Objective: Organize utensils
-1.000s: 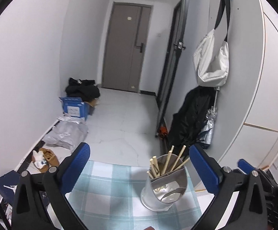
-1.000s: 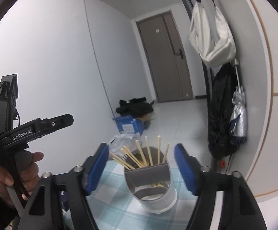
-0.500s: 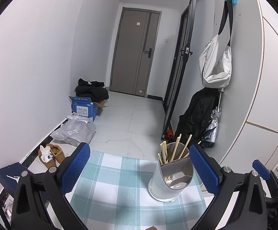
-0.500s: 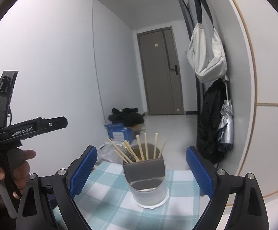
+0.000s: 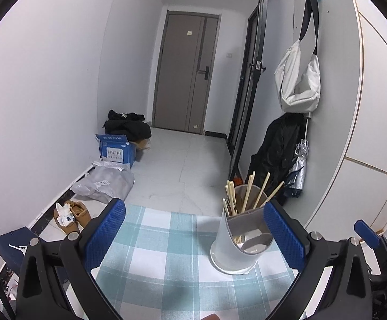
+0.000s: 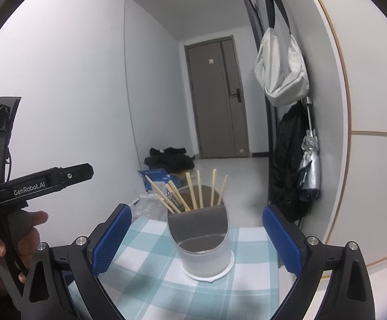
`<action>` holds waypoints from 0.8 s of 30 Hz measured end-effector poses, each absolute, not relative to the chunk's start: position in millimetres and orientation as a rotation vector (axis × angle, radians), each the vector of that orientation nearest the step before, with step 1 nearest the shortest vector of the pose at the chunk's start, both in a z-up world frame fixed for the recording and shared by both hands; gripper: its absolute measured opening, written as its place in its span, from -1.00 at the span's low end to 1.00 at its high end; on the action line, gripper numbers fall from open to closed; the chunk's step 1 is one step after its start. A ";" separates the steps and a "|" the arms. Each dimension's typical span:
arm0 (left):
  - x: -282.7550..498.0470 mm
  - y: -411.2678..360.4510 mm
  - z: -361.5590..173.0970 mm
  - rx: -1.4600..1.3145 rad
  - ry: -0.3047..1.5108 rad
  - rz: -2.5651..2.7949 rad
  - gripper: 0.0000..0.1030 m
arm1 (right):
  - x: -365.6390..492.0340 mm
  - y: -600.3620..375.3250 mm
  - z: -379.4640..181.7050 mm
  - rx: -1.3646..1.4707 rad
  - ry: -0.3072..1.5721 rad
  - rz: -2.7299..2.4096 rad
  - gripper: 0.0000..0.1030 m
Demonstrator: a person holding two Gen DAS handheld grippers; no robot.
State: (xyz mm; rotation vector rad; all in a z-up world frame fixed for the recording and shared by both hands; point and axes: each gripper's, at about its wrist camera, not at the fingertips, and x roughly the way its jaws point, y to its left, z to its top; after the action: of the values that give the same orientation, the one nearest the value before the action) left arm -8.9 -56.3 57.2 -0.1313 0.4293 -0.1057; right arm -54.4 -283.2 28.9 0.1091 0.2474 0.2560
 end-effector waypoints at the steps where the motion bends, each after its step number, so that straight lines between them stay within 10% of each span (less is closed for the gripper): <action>1: -9.3 -55.3 56.1 -0.135 0.432 -0.106 0.98 | -54.3 -283.5 28.4 0.105 0.246 0.245 0.93; 24: -6.4 -43.2 48.8 -0.174 0.482 -0.086 0.98 | -54.3 -283.1 23.5 0.118 0.268 0.237 0.96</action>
State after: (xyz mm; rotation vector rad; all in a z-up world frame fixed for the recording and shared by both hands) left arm -6.4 -43.2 48.8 -0.1741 0.4819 -0.0863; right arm -54.3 -283.1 23.5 0.1182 0.2680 0.2366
